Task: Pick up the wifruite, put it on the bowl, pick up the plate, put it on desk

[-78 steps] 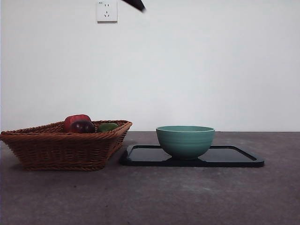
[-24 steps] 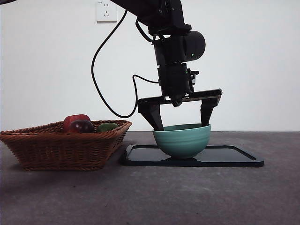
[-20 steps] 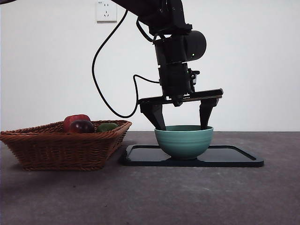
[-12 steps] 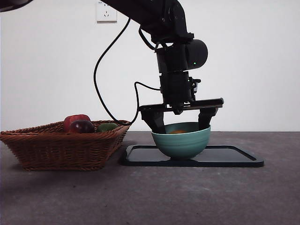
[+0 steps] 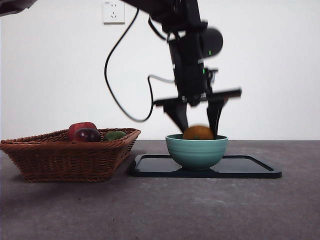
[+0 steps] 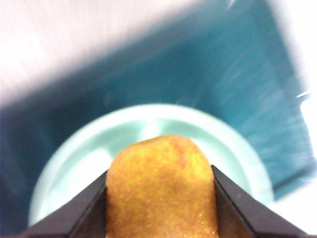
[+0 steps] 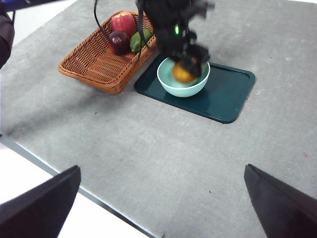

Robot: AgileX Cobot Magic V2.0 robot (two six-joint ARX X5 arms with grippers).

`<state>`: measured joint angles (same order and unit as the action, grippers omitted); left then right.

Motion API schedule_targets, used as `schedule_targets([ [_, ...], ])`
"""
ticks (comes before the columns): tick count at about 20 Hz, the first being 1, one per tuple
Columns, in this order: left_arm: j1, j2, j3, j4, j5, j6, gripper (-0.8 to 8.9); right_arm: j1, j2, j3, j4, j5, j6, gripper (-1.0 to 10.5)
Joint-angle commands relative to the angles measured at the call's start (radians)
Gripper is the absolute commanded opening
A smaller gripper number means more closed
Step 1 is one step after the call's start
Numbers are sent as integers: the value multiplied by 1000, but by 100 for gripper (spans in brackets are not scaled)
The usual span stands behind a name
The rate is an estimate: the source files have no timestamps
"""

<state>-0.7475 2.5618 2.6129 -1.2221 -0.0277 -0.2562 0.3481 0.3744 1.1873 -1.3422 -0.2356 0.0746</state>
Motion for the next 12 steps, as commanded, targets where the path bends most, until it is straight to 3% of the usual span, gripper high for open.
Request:
schedule_targets([
  [1, -7, 29, 144, -46, -3, 34, 83, 6, 2, 10, -74, 0, -4, 593],
  [5, -5, 29, 345, -232, -3, 40, 83, 6, 2, 10, -74, 0, -4, 593],
  [12, -10, -25, 373, -265, 30, 63, 83, 6, 2, 10, -74, 0, -4, 593],
])
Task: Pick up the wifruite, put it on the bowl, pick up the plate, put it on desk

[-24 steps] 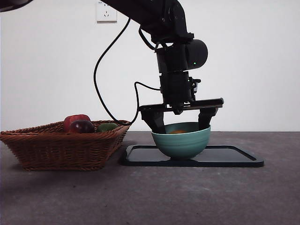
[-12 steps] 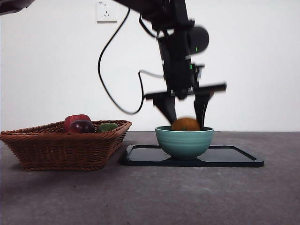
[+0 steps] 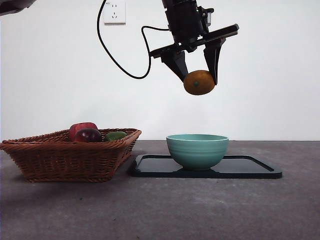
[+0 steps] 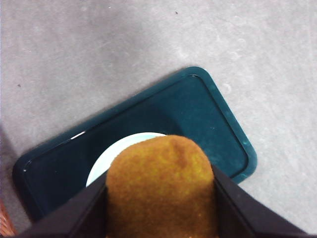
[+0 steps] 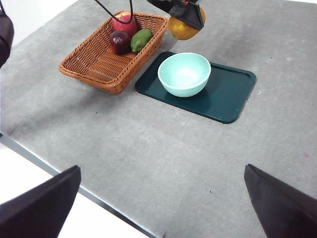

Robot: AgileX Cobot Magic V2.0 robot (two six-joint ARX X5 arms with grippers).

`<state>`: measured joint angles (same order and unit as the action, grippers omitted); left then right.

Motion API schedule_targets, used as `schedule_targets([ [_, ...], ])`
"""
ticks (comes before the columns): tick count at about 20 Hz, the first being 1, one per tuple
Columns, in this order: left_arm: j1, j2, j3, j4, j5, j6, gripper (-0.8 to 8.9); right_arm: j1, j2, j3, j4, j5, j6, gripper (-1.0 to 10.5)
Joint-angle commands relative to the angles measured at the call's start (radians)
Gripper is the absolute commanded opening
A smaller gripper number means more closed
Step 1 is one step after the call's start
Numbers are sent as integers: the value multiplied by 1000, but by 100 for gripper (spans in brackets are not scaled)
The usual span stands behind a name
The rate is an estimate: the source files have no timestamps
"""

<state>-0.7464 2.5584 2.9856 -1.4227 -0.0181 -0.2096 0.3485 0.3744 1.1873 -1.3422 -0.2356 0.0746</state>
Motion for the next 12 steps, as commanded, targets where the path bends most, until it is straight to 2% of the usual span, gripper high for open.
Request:
schedule_targets([
  [1, -13, -36, -3, -66, 40, 16, 83, 6, 2, 11, -74, -1, -4, 593],
  [7, -22, -168, -41, -70, 48, 26, 84, 6, 2, 11, -74, 0, -4, 593],
  [9, -21, -241, -113, -69, 43, 26, 84, 6, 2, 11, -74, 0, -4, 593],
  [12, -20, -398, -331, -69, 28, 32, 84, 6, 2, 11, -74, 0, -5, 593],
])
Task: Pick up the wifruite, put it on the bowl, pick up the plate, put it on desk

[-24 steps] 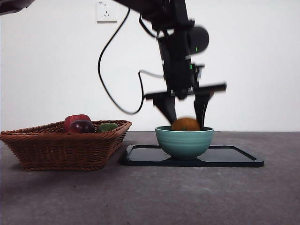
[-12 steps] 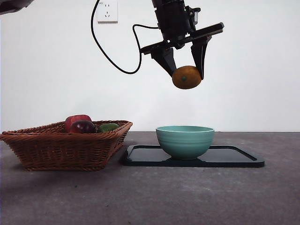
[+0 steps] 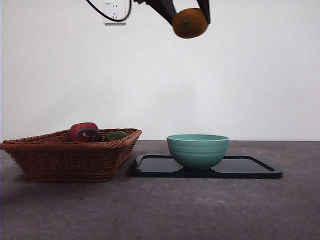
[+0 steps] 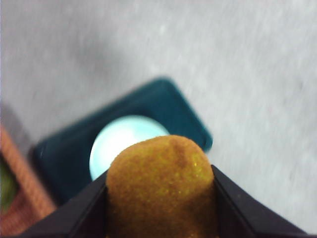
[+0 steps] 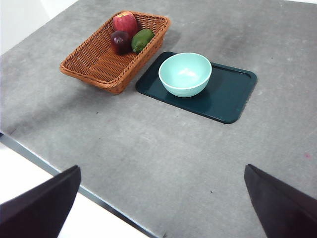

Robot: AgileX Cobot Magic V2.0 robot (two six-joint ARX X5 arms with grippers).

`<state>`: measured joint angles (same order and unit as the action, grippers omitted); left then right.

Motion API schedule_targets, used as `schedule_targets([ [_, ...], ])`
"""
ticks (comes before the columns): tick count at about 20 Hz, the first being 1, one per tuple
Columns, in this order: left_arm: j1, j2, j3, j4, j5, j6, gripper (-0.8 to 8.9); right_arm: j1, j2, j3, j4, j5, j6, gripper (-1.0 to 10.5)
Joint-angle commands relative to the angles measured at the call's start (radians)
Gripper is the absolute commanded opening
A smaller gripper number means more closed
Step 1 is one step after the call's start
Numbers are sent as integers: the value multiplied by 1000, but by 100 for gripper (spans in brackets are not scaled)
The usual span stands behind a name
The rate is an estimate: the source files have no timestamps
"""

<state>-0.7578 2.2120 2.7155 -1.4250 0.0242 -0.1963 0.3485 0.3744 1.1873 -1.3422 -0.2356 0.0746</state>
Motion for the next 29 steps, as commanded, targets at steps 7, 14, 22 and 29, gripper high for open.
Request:
schedule_targets([
  [7, 17, -324, -513, -67, -140, -8, 88, 6, 2, 11, -74, 0, -30, 593],
  [14, 106, -394, -831, -67, -289, -144, 88, 6, 2, 11, -74, 0, -30, 593],
  [22, 202, -394, -997, 93, -377, -249, 87, 6, 2, 11, -74, 0, -30, 593],
  [29, 209, -387, -1056, 243, -311, -255, 87, 5, 2, 11, -74, -1, -26, 593],
])
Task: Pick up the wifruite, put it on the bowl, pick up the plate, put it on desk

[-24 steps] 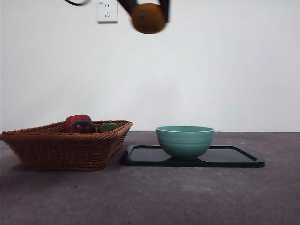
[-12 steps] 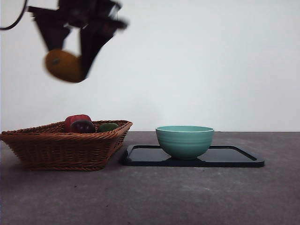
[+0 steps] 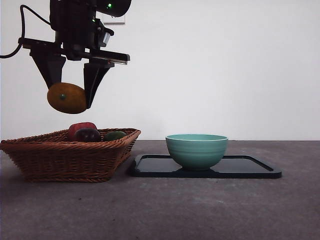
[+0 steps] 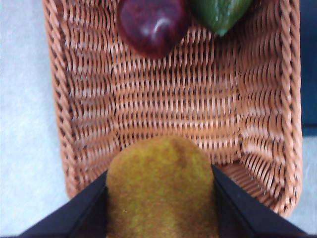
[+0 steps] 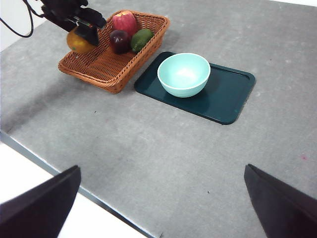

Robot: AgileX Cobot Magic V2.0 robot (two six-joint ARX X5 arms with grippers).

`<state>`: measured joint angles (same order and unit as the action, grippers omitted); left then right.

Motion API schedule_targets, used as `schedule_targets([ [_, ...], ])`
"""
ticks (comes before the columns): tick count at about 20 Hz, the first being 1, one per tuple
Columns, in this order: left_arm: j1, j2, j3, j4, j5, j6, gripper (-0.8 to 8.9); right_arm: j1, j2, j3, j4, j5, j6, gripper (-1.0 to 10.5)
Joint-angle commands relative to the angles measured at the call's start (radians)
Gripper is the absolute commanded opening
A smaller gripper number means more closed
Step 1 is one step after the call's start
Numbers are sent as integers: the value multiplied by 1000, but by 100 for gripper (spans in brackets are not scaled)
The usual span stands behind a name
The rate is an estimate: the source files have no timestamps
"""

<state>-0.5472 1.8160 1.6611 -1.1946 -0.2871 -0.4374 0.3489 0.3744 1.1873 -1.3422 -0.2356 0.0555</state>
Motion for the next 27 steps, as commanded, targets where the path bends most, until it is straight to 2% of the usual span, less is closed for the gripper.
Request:
schedule_targets([
  [1, -1, 9, -22, 32, 0, -14, 87, 5, 2, 11, -74, -1, -7, 593],
  [6, 7, 34, -113, 158, 2, 2, 87, 5, 2, 11, -74, 0, -8, 593],
  [9, 10, 67, -113, 216, 82, 41, 88, 5, 2, 11, -74, 0, -11, 593],
  [12, 11, 109, -113, 275, 90, 31, 88, 5, 2, 11, -74, 0, -11, 593],
  [23, 28, 186, -113, 295, 89, 27, 92, 5, 2, 11, -74, 0, -11, 593],
  [24, 28, 186, -113, 298, 89, 29, 103, 5, 2, 11, -74, 0, -11, 593],
  [25, 28, 186, -113, 298, 89, 29, 163, 5, 2, 11, -74, 0, -11, 593],
  [27, 28, 186, -113, 296, 89, 29, 354, 5, 2, 11, -74, 0, -11, 593],
])
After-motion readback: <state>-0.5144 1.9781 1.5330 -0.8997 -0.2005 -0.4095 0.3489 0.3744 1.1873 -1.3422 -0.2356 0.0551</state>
